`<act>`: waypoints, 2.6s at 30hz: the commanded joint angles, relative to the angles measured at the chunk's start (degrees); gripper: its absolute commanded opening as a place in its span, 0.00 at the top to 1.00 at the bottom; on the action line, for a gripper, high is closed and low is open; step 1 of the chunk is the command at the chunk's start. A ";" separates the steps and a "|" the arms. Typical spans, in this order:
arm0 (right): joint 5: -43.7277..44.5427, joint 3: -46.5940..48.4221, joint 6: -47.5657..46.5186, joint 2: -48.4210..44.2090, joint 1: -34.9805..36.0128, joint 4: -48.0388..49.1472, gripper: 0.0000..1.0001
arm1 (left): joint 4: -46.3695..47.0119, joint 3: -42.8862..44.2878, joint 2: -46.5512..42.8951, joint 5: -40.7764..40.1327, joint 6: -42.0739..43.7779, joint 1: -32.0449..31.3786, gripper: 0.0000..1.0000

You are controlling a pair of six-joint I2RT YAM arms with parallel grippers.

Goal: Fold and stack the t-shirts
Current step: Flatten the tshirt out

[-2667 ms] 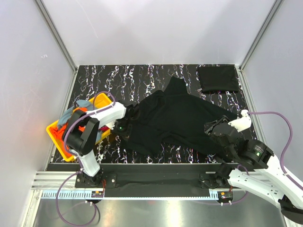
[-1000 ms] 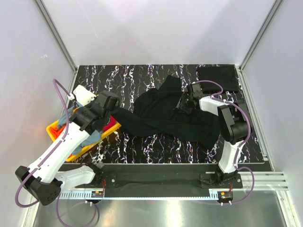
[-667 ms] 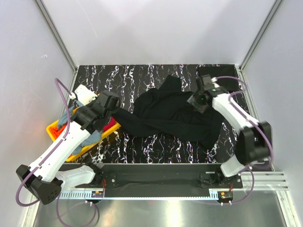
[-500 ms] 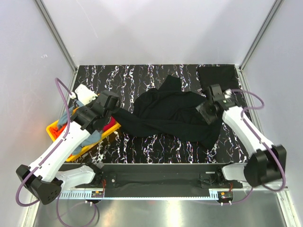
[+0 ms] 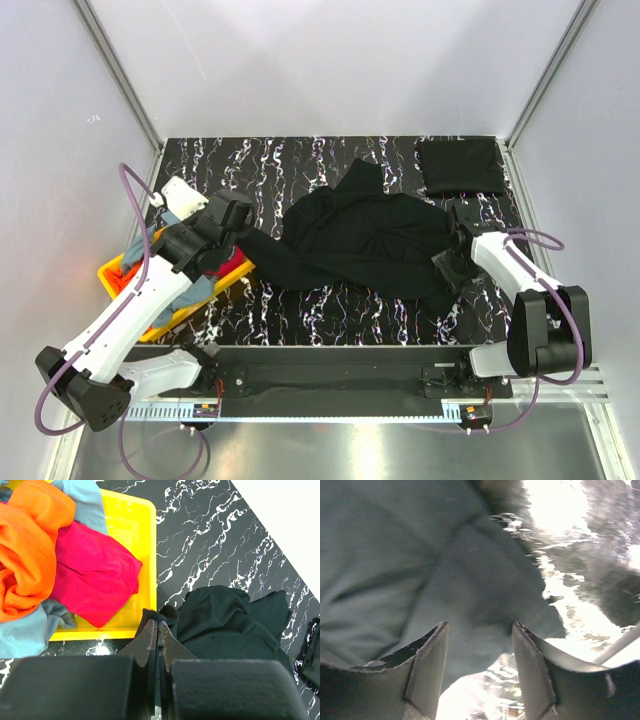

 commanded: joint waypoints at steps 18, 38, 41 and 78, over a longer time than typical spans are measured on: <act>20.09 9.29 -11.73 -16.43 -3.38 -7.35 1.00 | 1.68 6.61 -4.00 -5.85 4.21 0.76 1.00; 13.77 2.61 0.65 -13.55 -4.00 -12.46 0.49 | 1.24 -11.32 -12.62 7.41 2.81 0.93 1.00; 12.28 2.00 2.94 -11.00 -3.91 -11.40 0.49 | 1.42 -11.41 -12.97 7.24 2.81 0.85 1.00; 10.77 -5.37 -17.38 -31.63 -13.84 4.63 1.00 | 0.38 -10.95 -9.45 -2.17 4.14 0.49 1.00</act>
